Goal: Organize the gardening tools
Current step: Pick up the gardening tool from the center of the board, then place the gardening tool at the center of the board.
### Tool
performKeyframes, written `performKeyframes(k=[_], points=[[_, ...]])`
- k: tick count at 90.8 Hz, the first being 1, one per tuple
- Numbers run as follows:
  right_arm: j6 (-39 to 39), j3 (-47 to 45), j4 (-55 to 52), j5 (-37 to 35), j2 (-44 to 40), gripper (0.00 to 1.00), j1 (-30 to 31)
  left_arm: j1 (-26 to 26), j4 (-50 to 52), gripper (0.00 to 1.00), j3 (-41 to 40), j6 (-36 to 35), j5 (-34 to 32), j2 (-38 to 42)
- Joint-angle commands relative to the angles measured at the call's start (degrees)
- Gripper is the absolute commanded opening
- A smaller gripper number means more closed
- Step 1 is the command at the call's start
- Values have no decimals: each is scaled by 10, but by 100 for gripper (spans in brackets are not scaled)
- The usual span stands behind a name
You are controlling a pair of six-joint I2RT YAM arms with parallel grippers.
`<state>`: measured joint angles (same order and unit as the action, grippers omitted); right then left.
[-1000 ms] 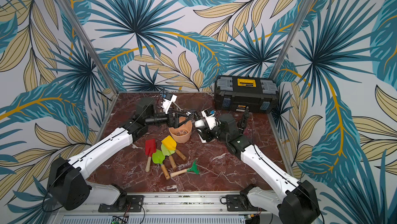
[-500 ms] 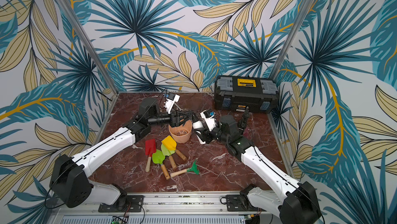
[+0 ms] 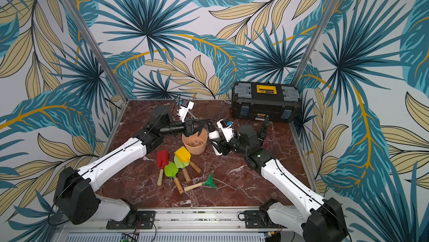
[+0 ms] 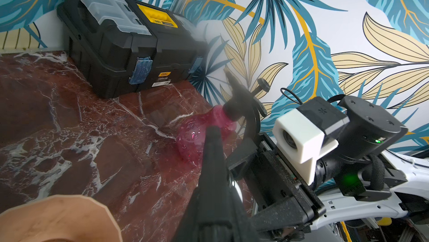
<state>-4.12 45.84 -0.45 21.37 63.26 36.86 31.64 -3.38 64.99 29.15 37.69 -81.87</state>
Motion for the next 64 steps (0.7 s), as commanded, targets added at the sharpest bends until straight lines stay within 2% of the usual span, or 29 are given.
performKeyframes(k=[1, 11, 22, 34, 44, 64], points=[[-44, 9, -8, -34, -22, 61, 1, 14, -12, 4, 15, -43, -41, 20], [-72, 33, -53, -81, -40, 82, 1, 37, -3, 4, 16, -91, -93, 33], [-90, 68, -107, -150, -60, 94, 1, 56, -18, 4, 12, -124, -139, 34], [-102, 120, -160, -190, -70, 96, 1, 80, -66, 4, 5, -140, -178, 16], [-133, 156, -195, -250, -78, 96, 1, 109, -118, 4, 0, -153, -223, -13], [-172, 187, -246, -358, -107, 96, 1, 181, -209, 4, 2, -229, -360, -90]])
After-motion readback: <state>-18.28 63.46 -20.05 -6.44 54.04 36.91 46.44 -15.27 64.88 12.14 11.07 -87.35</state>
